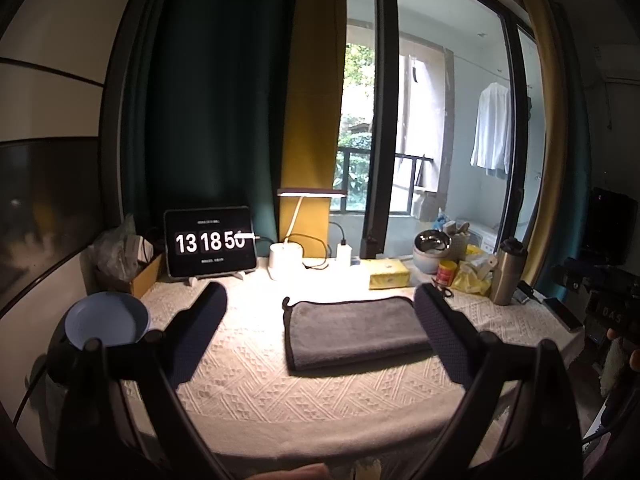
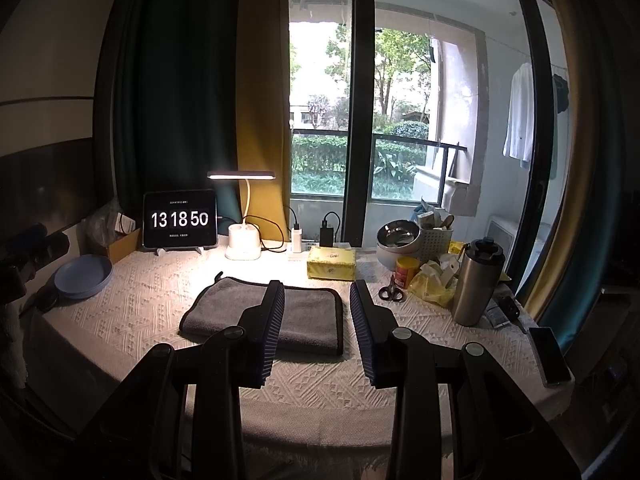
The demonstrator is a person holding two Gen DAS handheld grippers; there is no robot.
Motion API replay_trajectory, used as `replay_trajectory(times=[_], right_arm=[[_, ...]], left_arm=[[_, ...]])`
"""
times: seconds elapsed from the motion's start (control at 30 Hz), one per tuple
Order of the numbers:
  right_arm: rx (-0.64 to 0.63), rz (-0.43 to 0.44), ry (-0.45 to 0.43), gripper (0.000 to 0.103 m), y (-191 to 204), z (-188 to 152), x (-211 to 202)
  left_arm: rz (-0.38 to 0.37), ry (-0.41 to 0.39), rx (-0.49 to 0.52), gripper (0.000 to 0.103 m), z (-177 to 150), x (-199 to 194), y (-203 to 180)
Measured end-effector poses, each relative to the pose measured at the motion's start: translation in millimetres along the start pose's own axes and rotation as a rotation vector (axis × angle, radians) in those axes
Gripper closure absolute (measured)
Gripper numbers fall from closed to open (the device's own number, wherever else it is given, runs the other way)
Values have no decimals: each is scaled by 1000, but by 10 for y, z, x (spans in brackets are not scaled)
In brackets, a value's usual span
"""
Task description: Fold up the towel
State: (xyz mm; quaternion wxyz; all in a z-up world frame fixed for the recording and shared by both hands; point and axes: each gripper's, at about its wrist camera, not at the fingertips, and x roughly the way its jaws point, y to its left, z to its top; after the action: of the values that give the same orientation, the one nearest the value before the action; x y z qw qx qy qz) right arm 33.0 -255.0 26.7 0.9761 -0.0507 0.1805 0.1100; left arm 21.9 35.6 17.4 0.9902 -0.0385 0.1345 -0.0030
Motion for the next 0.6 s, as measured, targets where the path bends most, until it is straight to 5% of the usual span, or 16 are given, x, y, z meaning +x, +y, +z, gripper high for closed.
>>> replay_trajectory(times=[0.6], right_arm=[[-7, 5, 1, 67, 54, -29, 20]], left_arm=[[-2, 2, -1, 7, -1, 15, -8]])
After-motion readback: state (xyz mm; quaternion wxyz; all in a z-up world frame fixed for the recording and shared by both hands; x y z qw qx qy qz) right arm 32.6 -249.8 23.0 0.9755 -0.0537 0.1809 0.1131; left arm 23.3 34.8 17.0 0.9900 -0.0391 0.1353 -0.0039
